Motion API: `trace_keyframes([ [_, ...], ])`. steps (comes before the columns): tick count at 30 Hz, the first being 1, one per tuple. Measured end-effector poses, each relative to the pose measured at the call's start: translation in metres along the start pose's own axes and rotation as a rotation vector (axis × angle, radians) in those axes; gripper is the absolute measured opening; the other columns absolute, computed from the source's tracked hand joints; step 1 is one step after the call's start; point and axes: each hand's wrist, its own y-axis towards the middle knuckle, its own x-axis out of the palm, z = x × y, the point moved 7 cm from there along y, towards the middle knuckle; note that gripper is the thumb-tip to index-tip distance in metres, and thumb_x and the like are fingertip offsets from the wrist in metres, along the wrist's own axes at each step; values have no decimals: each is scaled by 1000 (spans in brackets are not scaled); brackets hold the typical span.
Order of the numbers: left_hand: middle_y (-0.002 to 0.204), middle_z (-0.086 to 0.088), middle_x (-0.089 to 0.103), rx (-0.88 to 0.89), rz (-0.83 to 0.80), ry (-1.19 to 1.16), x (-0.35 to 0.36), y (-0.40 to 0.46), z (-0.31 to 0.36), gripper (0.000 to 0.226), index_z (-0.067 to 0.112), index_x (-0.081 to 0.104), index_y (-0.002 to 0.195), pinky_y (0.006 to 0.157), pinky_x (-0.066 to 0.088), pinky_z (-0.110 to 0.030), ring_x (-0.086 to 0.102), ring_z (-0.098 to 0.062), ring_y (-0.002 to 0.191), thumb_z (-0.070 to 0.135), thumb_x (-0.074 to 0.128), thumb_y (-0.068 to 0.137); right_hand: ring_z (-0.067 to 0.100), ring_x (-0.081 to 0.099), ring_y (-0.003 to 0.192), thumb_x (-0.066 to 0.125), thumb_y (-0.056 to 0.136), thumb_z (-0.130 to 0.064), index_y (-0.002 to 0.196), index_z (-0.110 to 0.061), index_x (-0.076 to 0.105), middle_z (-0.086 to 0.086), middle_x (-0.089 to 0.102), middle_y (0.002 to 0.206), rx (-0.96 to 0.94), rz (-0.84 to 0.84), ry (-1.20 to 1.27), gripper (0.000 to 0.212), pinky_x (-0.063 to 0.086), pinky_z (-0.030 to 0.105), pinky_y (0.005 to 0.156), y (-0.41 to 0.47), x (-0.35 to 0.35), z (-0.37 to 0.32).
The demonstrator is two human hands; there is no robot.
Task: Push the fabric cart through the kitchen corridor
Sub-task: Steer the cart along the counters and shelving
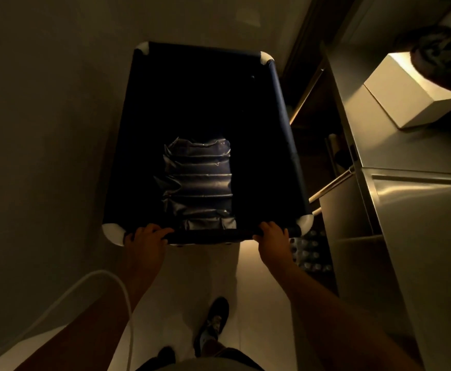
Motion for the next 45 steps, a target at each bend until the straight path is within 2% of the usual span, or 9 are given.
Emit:
trace_keyframes([
  [9,119,-2,64,-37,60,-44,-10,62,13,30,40,69,116,102,35,-51,55,-31,109,25,55,94,28,53,129,60,100,-24,126,-20,63,5,60,130,-42,-29,-9,27,24,46,120,81,-16,-7],
  [16,124,-2,63,-67,24,-83,-21,119,15,29,39,69,118,103,36,-50,54,-30,115,25,58,95,27,55,127,61,100,-23,126,-20,63,4,61,128,-76,-15,0,27,25,48,123,139,-29,-22],
  [22,132,-9,58,-37,-108,-175,-31,195,17,32,30,66,126,112,32,-49,51,-31,124,20,54,98,28,55,127,60,100,-21,126,-18,62,6,60,129,-77,-22,49,26,24,50,124,200,-44,-45],
  [25,130,-6,58,-57,-81,-159,-42,228,16,31,34,67,123,110,33,-48,51,-30,121,22,55,97,27,54,129,60,100,-20,127,-18,61,5,59,131,-63,-22,62,27,23,51,125,226,-51,-58],
  [29,125,-5,60,-34,-41,-169,-56,269,16,30,37,69,119,103,38,-49,51,-30,114,24,54,97,27,53,130,61,100,-21,130,-18,61,5,58,133,-42,-36,75,30,25,50,124,264,-63,-77],
  [36,125,-5,60,-15,-99,-194,-70,350,13,29,35,69,118,105,37,-50,50,-29,116,22,55,96,29,54,127,62,99,-16,128,-16,61,6,58,130,11,-46,109,29,31,52,121,325,-79,-105],
  [45,120,1,62,19,5,-128,-91,424,15,32,41,69,114,99,38,-48,53,-26,108,19,57,94,31,55,121,64,95,-10,123,-16,62,7,59,124,21,-24,99,29,37,51,116,394,-95,-127],
])
